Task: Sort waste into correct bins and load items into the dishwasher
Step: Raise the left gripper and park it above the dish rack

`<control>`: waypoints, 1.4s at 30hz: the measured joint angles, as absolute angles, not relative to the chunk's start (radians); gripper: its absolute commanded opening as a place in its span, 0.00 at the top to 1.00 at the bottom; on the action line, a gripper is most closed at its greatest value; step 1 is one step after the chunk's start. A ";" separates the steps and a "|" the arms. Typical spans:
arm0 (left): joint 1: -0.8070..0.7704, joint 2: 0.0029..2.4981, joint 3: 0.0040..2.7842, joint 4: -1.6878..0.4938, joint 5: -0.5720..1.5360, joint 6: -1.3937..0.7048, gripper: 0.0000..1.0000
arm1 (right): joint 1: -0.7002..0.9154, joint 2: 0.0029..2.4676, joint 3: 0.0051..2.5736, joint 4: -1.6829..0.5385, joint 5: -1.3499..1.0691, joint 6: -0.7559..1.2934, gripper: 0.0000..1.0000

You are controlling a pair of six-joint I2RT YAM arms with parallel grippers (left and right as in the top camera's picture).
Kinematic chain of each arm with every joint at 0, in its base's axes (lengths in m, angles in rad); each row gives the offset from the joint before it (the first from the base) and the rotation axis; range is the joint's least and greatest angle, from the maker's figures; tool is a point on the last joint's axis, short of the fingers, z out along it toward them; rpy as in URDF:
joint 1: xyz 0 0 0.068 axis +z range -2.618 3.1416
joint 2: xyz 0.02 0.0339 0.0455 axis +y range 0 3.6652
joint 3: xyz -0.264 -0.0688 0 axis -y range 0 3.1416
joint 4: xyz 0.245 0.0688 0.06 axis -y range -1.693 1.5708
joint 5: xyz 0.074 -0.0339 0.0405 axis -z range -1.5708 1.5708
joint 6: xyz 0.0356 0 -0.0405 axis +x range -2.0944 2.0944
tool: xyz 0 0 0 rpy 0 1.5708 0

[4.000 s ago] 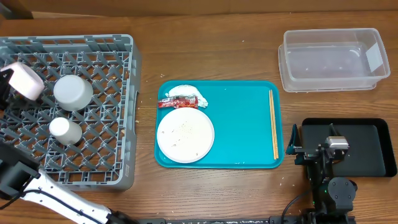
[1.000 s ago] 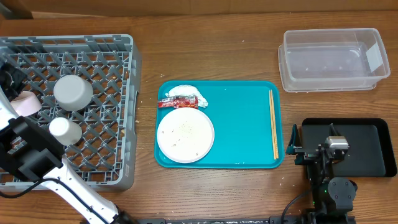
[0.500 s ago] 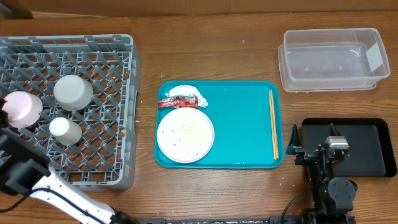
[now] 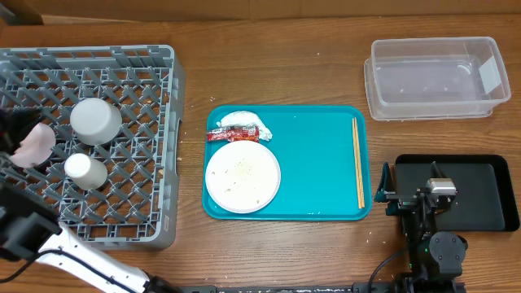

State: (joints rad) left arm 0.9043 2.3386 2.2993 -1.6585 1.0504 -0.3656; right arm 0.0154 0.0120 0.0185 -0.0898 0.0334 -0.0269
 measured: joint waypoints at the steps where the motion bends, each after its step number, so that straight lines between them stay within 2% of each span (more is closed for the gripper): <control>1: 0.881 2.339 2.299 -1.679 1.096 -0.342 0.71 | 0.015 0.012 0.019 -0.089 0.034 -0.027 0.00; 4: 0.802 2.339 2.299 -1.684 1.187 -0.286 0.53 | 0.016 0.012 0.019 -0.089 0.033 -0.027 0.00; 7: 0.698 2.336 2.299 -1.686 1.246 -0.242 0.26 | 0.016 0.012 0.019 -0.088 0.034 -0.026 0.00; 8: 0.659 2.333 2.299 -1.686 1.259 -0.231 0.23 | 0.015 0.012 0.019 -0.089 0.033 -0.027 0.00; 14: 0.411 2.277 2.299 -1.686 1.275 -0.115 0.20 | 0.015 0.012 0.019 -0.089 0.033 -0.027 0.00; 16: 0.321 2.244 2.299 -1.686 1.222 -0.085 0.16 | 0.016 0.012 0.019 -0.089 0.033 -0.027 0.00; 19: 0.167 2.189 2.299 -1.687 1.072 -0.057 0.05 | 0.015 0.012 0.019 -0.089 0.033 -0.027 0.00; 21: 0.064 2.167 2.299 -1.687 0.957 -0.056 0.05 | 0.015 0.012 0.019 -0.089 0.033 -0.026 0.00; 25: -0.165 2.162 2.299 -1.655 0.640 -0.144 0.00 | 0.015 0.012 0.019 -0.089 0.033 -0.027 0.00; 29: -0.364 2.162 2.299 -1.595 0.356 -0.290 0.00 | 0.016 0.012 0.019 -0.089 0.033 -0.027 0.00; 37: -0.614 2.162 2.299 -1.404 0.150 -0.421 0.00 | 0.016 0.012 0.019 -0.089 0.033 -0.027 0.00; 42: -0.723 2.162 2.299 -1.386 0.014 -0.470 0.00 | 0.016 0.012 0.019 -0.089 0.034 -0.027 0.00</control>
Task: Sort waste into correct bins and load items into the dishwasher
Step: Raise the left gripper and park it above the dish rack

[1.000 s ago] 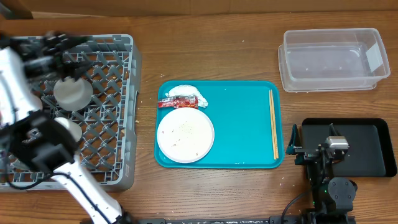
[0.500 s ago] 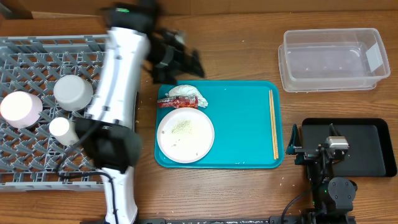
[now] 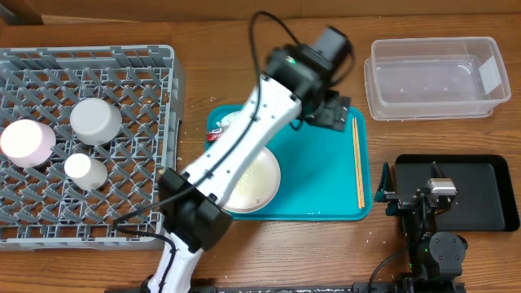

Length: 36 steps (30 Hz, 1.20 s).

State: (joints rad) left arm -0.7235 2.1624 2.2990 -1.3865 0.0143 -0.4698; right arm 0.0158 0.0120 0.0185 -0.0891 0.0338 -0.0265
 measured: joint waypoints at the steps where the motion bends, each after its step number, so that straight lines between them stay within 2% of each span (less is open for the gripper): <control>1: -0.736 2.162 2.299 -1.391 -0.018 -0.481 0.00 | 0.015 0.012 0.019 -0.089 0.033 -0.027 0.00; 7: -0.743 2.162 2.299 -1.416 -0.126 -0.519 0.00 | 0.015 0.012 0.019 -0.089 0.033 -0.026 0.00; 18: -0.695 2.162 2.299 -1.585 -0.278 -0.479 0.00 | 0.015 0.012 0.019 -0.089 0.034 -0.027 0.00; 25: -0.446 2.162 2.299 -1.684 -0.321 -0.549 0.00 | 0.015 0.012 0.019 -0.089 0.033 -0.027 0.00; 36: -0.053 2.162 2.299 -1.685 -0.273 -0.472 0.00 | 0.015 0.012 0.019 -0.089 0.033 -0.027 0.00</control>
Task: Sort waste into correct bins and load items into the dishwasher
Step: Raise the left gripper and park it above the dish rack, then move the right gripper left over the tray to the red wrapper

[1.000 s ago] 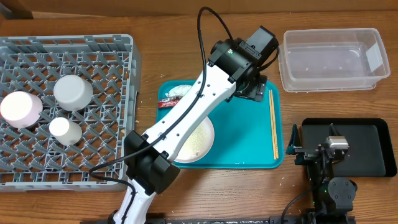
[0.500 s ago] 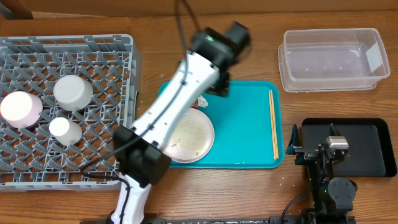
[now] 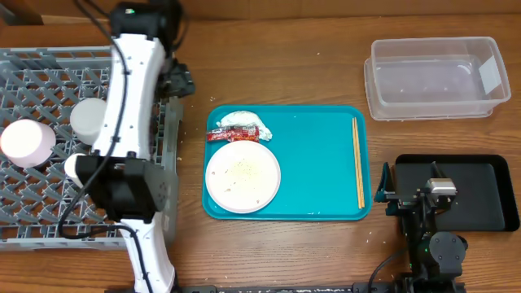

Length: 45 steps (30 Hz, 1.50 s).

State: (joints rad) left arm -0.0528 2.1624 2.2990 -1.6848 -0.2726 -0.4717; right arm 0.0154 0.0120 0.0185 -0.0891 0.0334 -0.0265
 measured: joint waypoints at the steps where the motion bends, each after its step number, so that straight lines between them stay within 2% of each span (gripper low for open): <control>1: -0.030 2.162 2.299 -1.685 -0.268 -0.470 0.00 | 0.015 0.012 0.019 -0.089 0.033 -0.027 0.00; 4: 0.062 2.162 2.299 -1.685 -0.261 -0.468 0.00 | 0.015 0.012 0.019 -0.089 0.033 -0.027 0.00; 8: 0.102 2.162 2.299 -1.684 -0.257 -0.467 0.00 | 0.016 0.012 0.019 -0.089 0.033 -0.026 0.01; 22: 0.107 2.162 2.299 -1.684 -0.253 -0.467 0.00 | 0.015 0.012 0.019 -0.089 0.033 -0.027 0.00; 26: 0.107 2.162 2.299 -1.684 -0.250 -0.467 0.00 | 0.015 0.012 0.019 0.013 -0.060 0.041 0.00; 29: 0.107 2.162 2.299 -1.684 -0.249 -0.467 0.00 | 0.016 0.012 0.019 0.112 -0.325 0.251 0.00; 32: 0.107 2.162 2.299 -1.684 -0.246 -0.467 0.00 | 0.016 0.011 0.019 0.261 -0.622 0.577 0.01; 34: 0.107 2.162 2.299 -1.684 -0.246 -0.467 0.00 | 0.016 0.011 0.019 0.364 -0.717 0.807 0.00; 37: 0.107 2.162 2.299 -1.684 -0.243 -0.464 0.00 | 0.016 0.011 0.019 0.563 -0.719 1.116 0.00; 40: 0.107 2.162 2.299 -1.684 -0.243 -0.464 0.00 | 0.015 0.010 0.021 0.749 -0.600 1.326 0.00; 42: 0.107 2.162 2.299 -1.684 -0.243 -0.464 0.00 | 0.016 0.009 0.055 0.742 -0.497 1.408 0.00; 45: 0.107 2.162 2.299 -1.684 -0.243 -0.464 0.00 | 0.016 0.027 0.185 0.575 -0.388 1.447 0.00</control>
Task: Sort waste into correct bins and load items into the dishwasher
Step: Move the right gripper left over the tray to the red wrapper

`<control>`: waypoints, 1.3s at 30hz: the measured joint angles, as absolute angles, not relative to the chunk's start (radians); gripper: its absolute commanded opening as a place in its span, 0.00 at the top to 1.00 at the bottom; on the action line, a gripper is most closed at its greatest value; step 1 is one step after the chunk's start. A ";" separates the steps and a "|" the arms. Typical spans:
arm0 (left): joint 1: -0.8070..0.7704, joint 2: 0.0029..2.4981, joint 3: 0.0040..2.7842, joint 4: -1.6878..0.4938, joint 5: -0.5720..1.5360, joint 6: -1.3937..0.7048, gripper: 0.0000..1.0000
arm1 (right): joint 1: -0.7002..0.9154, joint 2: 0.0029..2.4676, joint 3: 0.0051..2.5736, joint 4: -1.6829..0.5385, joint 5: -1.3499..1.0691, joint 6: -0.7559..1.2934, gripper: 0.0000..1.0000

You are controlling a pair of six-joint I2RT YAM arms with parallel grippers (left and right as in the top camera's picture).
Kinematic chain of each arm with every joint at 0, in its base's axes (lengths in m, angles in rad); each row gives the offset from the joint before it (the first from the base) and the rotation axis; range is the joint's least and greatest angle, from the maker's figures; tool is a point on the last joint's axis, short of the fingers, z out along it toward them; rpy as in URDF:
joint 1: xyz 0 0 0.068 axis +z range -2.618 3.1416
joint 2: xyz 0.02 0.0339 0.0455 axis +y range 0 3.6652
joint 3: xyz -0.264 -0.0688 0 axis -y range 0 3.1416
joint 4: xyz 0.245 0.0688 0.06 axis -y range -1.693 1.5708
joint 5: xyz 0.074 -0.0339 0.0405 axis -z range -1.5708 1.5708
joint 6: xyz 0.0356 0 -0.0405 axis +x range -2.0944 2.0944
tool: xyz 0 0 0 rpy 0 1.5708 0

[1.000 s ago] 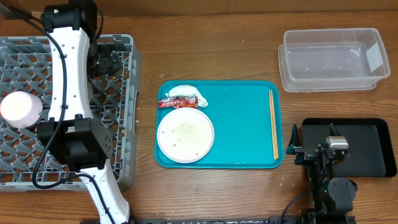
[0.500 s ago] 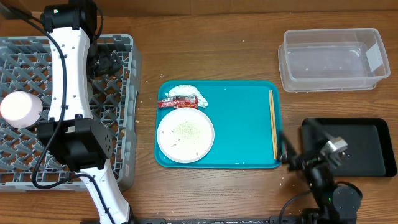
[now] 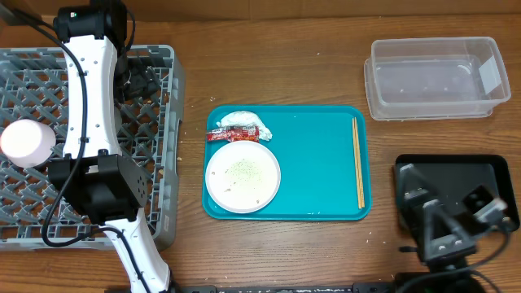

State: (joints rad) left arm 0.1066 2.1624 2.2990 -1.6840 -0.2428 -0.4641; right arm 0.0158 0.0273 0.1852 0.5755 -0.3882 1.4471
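Note:
A teal tray (image 3: pixel 317 171) in the middle holds a white plate (image 3: pixel 242 176) with crumbs, a crumpled white napkin (image 3: pixel 244 122), a red sachet (image 3: pixel 231 134) and wooden chopsticks (image 3: pixel 357 163). The grey dish rack (image 3: pixel 159 163) stands on the left with a pink cup (image 3: pixel 28 140) in it. My left arm rises across the rack, and its gripper (image 3: pixel 145 80) hangs over the rack's upper right part; its jaws are too dark to read. My right gripper (image 3: pixel 487 208) sits over the black bin (image 3: pixel 456 175), its fingers unclear.
A clear plastic bin (image 3: pixel 435 77) stands at the back right. The left arm covers the middle of the rack. Bare wooden table lies between rack, tray and bins.
My left gripper has moved a little left, from the rack's right edge to over its grid. The right arm has shifted and turned over the black bin. Tray contents are unchanged.
First my left arm was at the rack's left edge by the pink cup. Then the cup stood in the rack and the arm stretched over the tray near the chopsticks. It was then back at the rack, and now farther over it. The chopsticks stayed put.

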 measured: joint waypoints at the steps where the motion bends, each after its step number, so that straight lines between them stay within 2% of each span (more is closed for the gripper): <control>1: 0.107 2.162 2.299 -1.683 -0.243 -0.464 0.00 | 0.015 0.051 0.251 0.519 -0.372 1.428 0.00; 4: 0.107 2.162 2.299 -1.684 -0.242 -0.464 0.00 | 0.016 0.155 0.506 0.301 -0.372 1.260 0.00; 6: 0.107 2.162 2.299 -1.682 -0.243 -0.464 0.00 | 0.016 0.283 0.774 0.040 -0.401 1.038 0.00; 7: 0.107 2.162 2.299 -1.684 -0.242 -0.464 0.00 | 0.016 0.355 0.917 -0.163 -0.421 0.941 0.00; 12: 0.107 2.162 2.299 -1.683 -0.244 -0.464 0.00 | 0.017 0.751 1.423 -0.682 -0.490 0.573 0.00; 15: 0.107 2.162 2.299 -1.682 -0.243 -0.464 0.00 | 0.045 1.007 1.665 -0.958 -0.514 0.386 0.01; 19: 0.107 2.162 2.299 -1.684 -0.243 -0.464 0.00 | 0.151 1.281 1.856 -1.200 -0.498 0.245 0.00; 23: 0.107 2.162 2.299 -1.684 -0.243 -0.464 0.00 | 0.287 1.504 1.898 -1.279 -0.451 0.174 0.00; 27: 0.107 2.162 2.299 -1.684 -0.243 -0.464 0.00 | 0.381 1.694 1.898 -1.269 -0.421 0.146 0.00; 36: 0.107 2.162 2.299 -1.684 -0.243 -0.464 0.00 | 0.445 2.018 1.898 -1.092 -0.403 0.126 0.00; 38: 0.107 2.162 2.299 -1.684 -0.243 -0.464 0.00 | 0.445 2.055 1.898 -1.058 -0.402 0.126 0.02; 39: 0.107 2.162 2.299 -1.684 -0.243 -0.464 0.00 | 0.446 2.073 1.898 -1.040 -0.402 0.121 0.09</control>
